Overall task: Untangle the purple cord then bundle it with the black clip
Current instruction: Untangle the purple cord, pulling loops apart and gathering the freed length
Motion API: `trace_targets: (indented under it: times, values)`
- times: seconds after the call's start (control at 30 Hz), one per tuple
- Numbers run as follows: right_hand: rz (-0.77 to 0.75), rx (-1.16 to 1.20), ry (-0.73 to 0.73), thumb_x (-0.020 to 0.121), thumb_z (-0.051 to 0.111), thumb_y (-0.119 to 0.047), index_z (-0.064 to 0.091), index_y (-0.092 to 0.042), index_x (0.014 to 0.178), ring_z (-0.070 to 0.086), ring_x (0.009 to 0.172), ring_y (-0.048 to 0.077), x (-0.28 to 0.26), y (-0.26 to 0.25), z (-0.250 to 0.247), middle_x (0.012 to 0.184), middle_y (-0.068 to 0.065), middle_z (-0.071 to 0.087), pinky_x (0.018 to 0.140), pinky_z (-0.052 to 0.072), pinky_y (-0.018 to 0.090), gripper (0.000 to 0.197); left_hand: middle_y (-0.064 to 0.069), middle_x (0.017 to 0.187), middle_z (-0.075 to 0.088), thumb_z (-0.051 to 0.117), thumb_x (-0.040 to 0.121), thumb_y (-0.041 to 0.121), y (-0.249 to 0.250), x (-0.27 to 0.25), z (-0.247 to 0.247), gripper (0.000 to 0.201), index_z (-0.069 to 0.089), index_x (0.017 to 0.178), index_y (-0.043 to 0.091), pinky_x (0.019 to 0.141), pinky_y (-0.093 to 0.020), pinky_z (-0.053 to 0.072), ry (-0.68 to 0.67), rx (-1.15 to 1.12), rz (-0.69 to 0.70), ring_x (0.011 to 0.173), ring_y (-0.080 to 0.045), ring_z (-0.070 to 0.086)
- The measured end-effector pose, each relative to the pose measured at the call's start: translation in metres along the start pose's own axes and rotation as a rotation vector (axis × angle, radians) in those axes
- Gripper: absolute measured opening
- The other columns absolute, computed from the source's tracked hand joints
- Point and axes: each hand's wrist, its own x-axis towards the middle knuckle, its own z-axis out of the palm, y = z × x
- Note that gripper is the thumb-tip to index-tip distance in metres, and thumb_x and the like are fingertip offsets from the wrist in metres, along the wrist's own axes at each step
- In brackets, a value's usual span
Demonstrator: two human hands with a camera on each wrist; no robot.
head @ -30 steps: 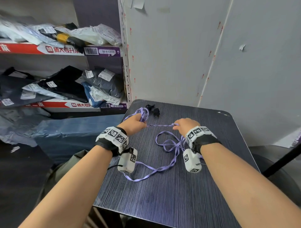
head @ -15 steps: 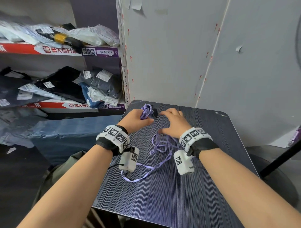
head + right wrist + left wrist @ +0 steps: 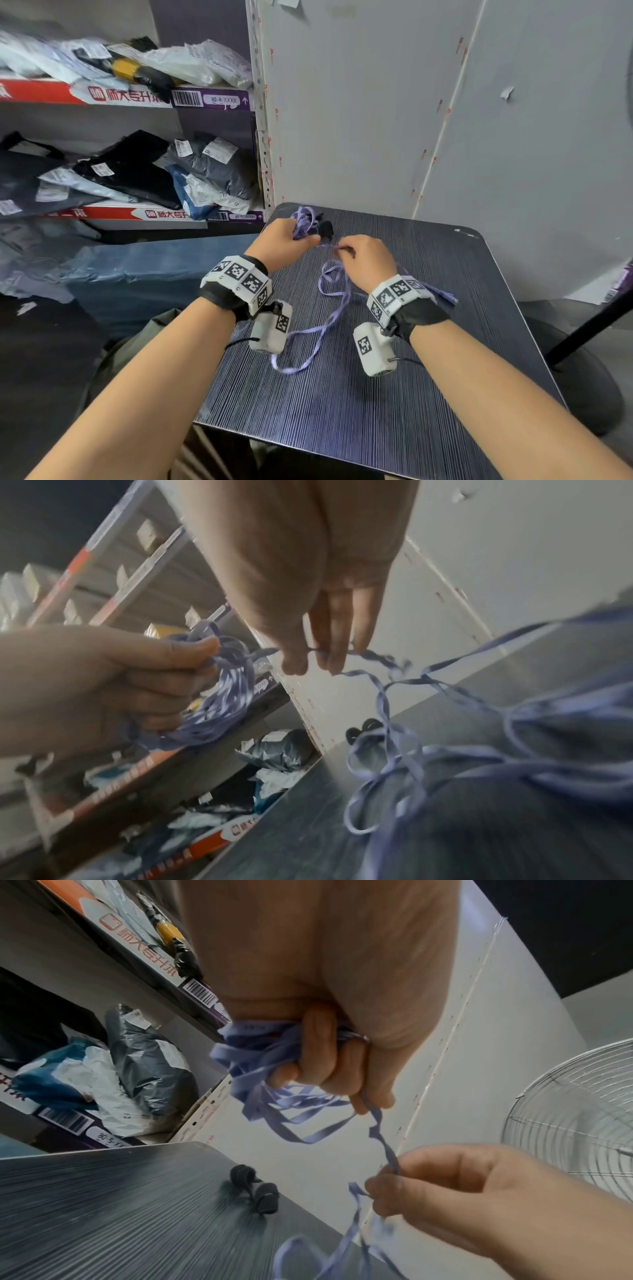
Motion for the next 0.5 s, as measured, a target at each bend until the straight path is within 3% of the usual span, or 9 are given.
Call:
trace_targets:
  times: [0.07,0.13,0.17,0.2,0.27,0.3,0.4,0.5]
  values:
    - [-0.03,-0.069,-0.069,0.094,0.049,-0.022,0.067,-0.016,0.097,0.058,0.069,0.016,0.001,0.001,0.0,0.09,0.001,0.065,0.055,0.043,0.026,0.019,0.001,0.054,0.03,0.061,0.089,0.029,-0.005,0.0,0.001,0.045,0.032,0.057,0.017,0.048,-0.026,0.023,0.007,-0.015,-0.018,0.048,-0.013,0.029]
    - [-0.036,-0.139,-0.159,0.095,0.046,-0.026,0.061,-0.014,0.088,0.052,0.09,0.019,0.003,0.003,0.001,0.097,0.005,0.058,0.076,0.043,0.03,0.02,0.001,0.054,0.031,0.061,0.089,0.029,-0.006,0.0,0.004,0.045,0.032,0.057,0.016,0.049,-0.027,0.024,0.001,-0.02,-0.027,0.049,-0.014,0.029]
    - [-0.022,-0.163,-0.205,0.095,0.045,-0.029,0.055,-0.014,0.077,0.045,0.095,0.018,0.004,0.003,0.001,0.094,0.005,0.053,0.088,0.038,0.035,0.025,0.001,0.055,0.031,0.061,0.089,0.03,-0.006,0.0,0.006,0.046,0.032,0.057,0.017,0.049,-0.027,0.024,0.0,-0.017,-0.03,0.049,-0.014,0.029]
    - [-0.007,-0.175,-0.241,0.095,0.045,-0.032,0.047,-0.015,0.066,0.042,0.09,0.016,0.005,0.003,0.001,0.085,0.003,0.049,0.092,0.035,0.036,0.034,0.001,0.054,0.031,0.061,0.089,0.03,-0.006,0.0,0.007,0.046,0.031,0.057,0.017,0.049,-0.027,0.024,0.0,-0.014,-0.031,0.049,-0.014,0.029]
    - [0.038,-0.149,-0.305,0.096,0.044,-0.036,0.038,-0.015,0.055,0.045,0.068,0.018,0.01,0.005,0.0,0.063,0.002,0.044,0.075,0.041,0.034,0.046,0.001,0.055,0.03,0.061,0.089,0.031,-0.007,0.001,0.008,0.047,0.03,0.057,0.017,0.049,-0.027,0.023,0.014,-0.013,-0.034,0.049,-0.014,0.029]
    - [0.064,-0.119,-0.346,0.096,0.044,-0.038,0.041,-0.013,0.055,0.047,0.06,0.02,0.012,0.007,-0.001,0.057,0.004,0.046,0.066,0.041,0.032,0.048,0.0,0.055,0.03,0.061,0.089,0.031,-0.009,0.002,0.007,0.047,0.03,0.057,0.016,0.049,-0.028,0.023,0.026,-0.014,-0.039,0.05,-0.015,0.029]
    - [0.125,0.048,-0.467,0.095,0.047,-0.039,0.054,-0.007,0.068,0.062,0.052,0.016,0.016,0.013,-0.007,0.061,0.014,0.059,0.057,0.044,0.028,0.043,-0.001,0.057,0.03,0.06,0.089,0.032,-0.014,0.005,0.005,0.047,0.029,0.059,0.015,0.051,-0.029,0.024,0.041,-0.02,-0.045,0.051,-0.016,0.029]
    - [0.133,0.1,-0.558,0.095,0.048,-0.039,0.05,-0.011,0.077,0.059,0.042,0.006,0.019,0.013,-0.016,0.058,0.004,0.053,0.048,0.038,0.024,0.033,-0.002,0.057,0.03,0.059,0.09,0.033,-0.016,0.005,0.006,0.047,0.028,0.059,0.016,0.052,-0.03,0.023,0.06,-0.008,-0.045,0.052,-0.017,0.028]
